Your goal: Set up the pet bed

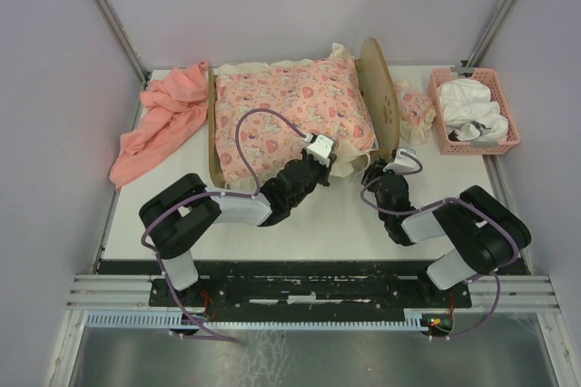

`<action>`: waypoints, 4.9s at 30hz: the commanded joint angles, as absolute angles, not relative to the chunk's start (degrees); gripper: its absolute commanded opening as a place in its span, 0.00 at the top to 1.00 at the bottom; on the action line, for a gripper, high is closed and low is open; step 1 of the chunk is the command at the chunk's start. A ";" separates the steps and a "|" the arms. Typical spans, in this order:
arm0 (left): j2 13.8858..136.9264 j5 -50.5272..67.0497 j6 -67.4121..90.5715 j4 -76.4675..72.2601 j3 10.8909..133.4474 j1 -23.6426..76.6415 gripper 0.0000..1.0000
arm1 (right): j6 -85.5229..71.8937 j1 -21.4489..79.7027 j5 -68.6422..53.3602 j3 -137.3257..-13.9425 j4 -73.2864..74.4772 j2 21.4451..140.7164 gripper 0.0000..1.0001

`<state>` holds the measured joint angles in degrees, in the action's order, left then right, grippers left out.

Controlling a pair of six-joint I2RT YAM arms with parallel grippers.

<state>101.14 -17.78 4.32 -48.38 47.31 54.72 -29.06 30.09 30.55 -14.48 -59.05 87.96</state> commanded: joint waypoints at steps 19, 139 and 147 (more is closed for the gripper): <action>100.63 -17.68 6.24 -48.67 47.38 54.08 0.95 | -27.86 30.95 38.62 -19.50 -69.02 97.31 0.51; 94.71 -20.63 20.00 -67.17 26.96 66.91 0.97 | -24.65 46.65 19.91 -12.50 -10.85 39.51 0.61; 93.08 -18.77 23.04 -64.28 27.91 61.53 0.97 | -22.48 46.92 22.26 -14.18 -23.08 55.39 0.62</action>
<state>94.74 -18.06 20.10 -63.29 26.72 63.64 -25.54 46.41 19.57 -12.97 -13.34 48.36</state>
